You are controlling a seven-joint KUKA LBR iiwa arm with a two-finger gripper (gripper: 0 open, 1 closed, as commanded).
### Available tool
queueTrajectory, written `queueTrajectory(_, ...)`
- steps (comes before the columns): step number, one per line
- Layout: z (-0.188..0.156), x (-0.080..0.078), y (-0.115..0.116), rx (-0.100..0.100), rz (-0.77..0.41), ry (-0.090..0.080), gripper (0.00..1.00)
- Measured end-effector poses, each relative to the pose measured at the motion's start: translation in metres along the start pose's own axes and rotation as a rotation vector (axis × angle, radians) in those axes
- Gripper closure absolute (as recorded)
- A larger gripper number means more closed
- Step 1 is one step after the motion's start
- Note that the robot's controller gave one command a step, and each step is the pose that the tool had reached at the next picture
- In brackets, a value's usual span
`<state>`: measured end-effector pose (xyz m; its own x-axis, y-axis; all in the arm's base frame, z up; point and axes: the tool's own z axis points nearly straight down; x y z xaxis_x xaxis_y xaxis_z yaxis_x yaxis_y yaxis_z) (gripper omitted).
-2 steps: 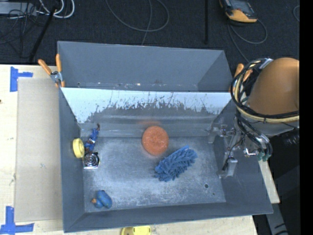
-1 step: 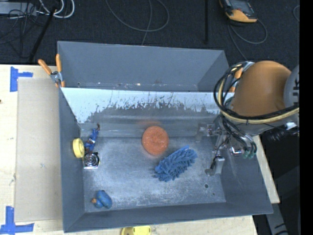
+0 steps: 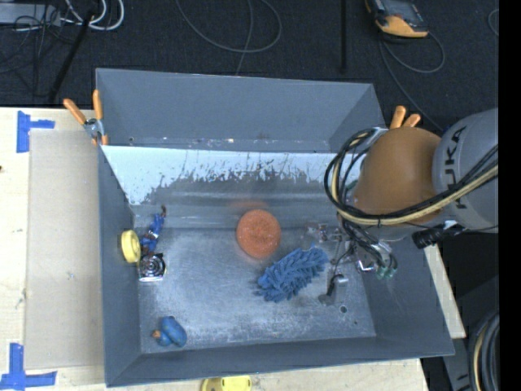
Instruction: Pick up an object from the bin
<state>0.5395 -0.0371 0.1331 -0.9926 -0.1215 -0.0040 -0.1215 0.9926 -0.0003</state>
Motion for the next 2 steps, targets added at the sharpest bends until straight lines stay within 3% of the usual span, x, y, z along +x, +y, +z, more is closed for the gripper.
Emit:
queueTrajectory(1, 0.030, -0.015, 0.019, -0.002, 0.006, 0.010, 0.00)
queueTrajectory(2, 0.064, -0.043, 0.027, -0.001, 0.002, 0.004, 1.00)
